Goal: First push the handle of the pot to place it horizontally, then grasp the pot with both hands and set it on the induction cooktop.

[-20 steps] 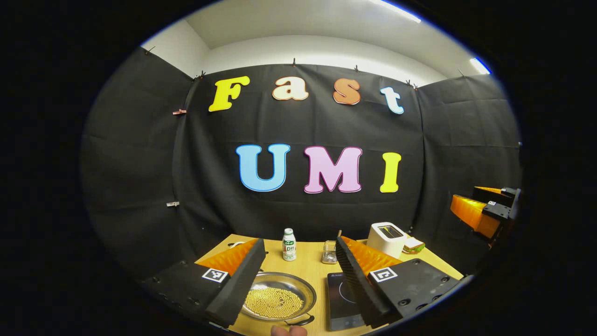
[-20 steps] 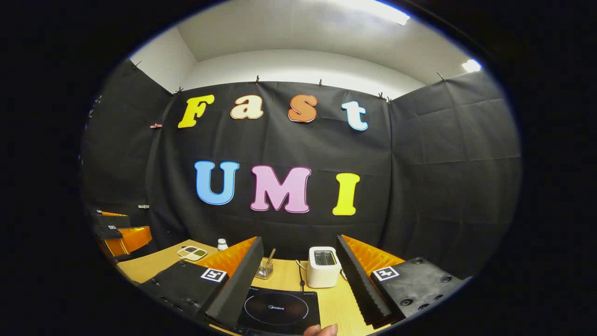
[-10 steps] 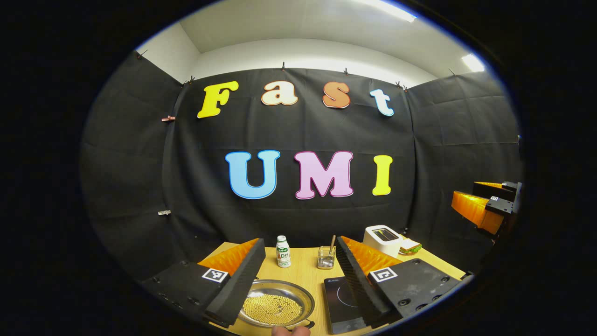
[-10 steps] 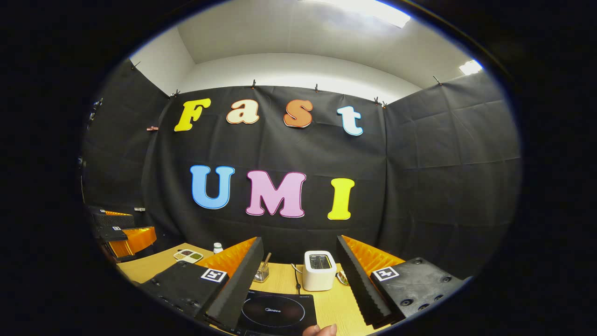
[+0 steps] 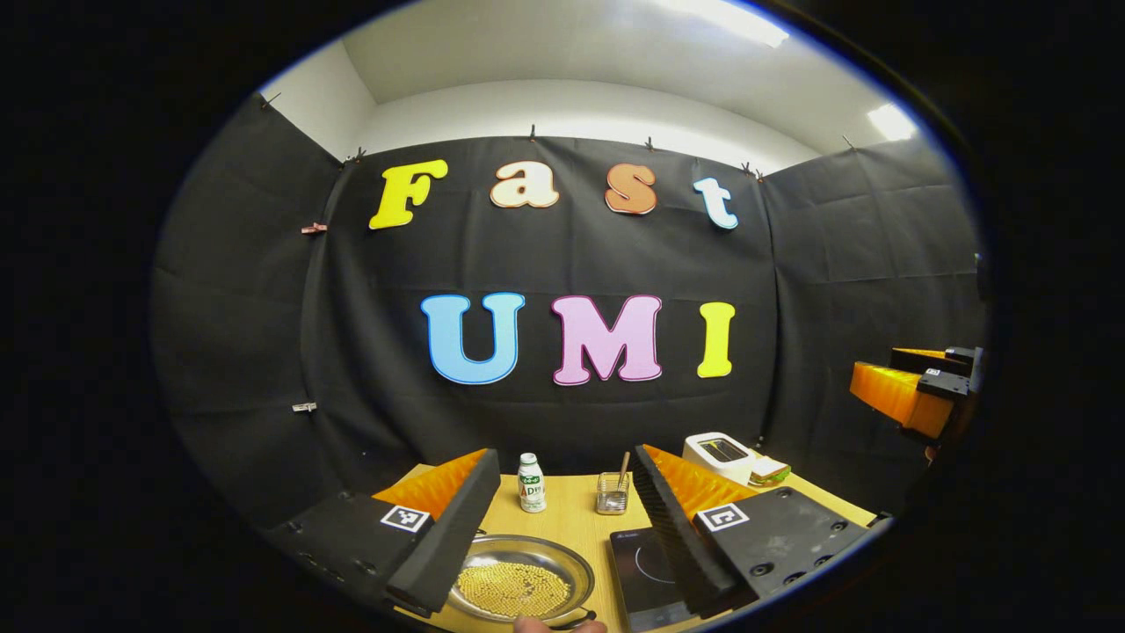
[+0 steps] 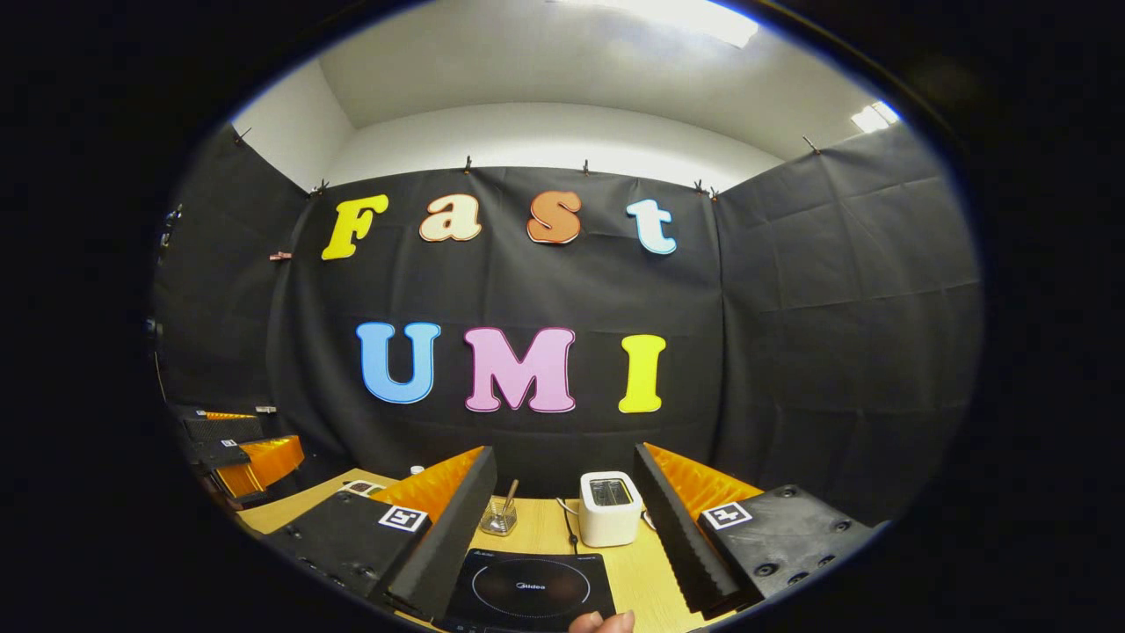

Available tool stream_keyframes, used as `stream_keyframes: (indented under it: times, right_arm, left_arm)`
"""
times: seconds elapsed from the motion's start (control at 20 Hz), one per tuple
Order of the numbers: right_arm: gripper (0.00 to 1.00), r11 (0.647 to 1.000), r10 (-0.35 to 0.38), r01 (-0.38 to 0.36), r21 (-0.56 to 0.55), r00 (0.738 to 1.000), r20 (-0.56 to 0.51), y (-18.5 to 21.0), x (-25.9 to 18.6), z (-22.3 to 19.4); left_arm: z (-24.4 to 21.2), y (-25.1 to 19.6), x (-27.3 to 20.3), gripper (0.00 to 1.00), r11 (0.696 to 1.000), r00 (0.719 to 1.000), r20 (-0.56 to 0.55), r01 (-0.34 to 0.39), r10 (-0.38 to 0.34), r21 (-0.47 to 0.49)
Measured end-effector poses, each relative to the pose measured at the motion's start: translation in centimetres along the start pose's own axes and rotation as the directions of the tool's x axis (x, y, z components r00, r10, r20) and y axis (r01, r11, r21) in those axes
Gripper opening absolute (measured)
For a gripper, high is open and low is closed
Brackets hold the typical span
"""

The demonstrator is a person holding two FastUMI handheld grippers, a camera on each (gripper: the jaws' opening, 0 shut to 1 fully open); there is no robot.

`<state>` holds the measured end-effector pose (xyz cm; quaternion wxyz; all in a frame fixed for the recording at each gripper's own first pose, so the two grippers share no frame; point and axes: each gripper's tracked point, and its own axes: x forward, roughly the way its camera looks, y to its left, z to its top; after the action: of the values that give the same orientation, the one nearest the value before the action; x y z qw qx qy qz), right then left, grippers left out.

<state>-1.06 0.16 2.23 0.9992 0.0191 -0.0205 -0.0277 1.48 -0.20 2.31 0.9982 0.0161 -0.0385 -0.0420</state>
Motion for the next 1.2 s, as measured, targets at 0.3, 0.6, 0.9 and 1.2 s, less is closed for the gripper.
stream_keyframes:
  times: [0.3, 0.6, 0.9, 1.2]
  right_arm:
    - [0.97, 1.0, -0.013, 0.013, -0.023, 1.0, 0.015, -0.1, -0.2, 0.3]
    - [0.97, 0.998, -0.012, 0.014, -0.055, 0.999, 0.032, 0.5, -0.5, 0.8]
    - [0.97, 0.998, -0.025, 0.026, -0.065, 1.0, 0.015, 0.2, -0.9, -0.1]
    - [0.97, 0.995, -0.044, 0.045, -0.087, 0.999, 0.006, -0.8, -0.9, -0.6]
  left_arm:
    - [1.3, 0.9, -0.4, 0.63, 1.0, 0.999, 0.048, -0.003, 0.004, -0.008]
    - [0.5, 1.5, -0.7, 0.05, 0.999, 0.999, 0.008, 0.035, -0.035, -0.013]
    - [-7.1, 1.9, -1.4, 0.05, 0.98, 0.927, -0.319, 0.195, -0.195, -0.033]
    - [-14.6, 3.2, -3.0, 0.05, 0.957, 0.763, -0.577, 0.226, -0.291, -0.183]
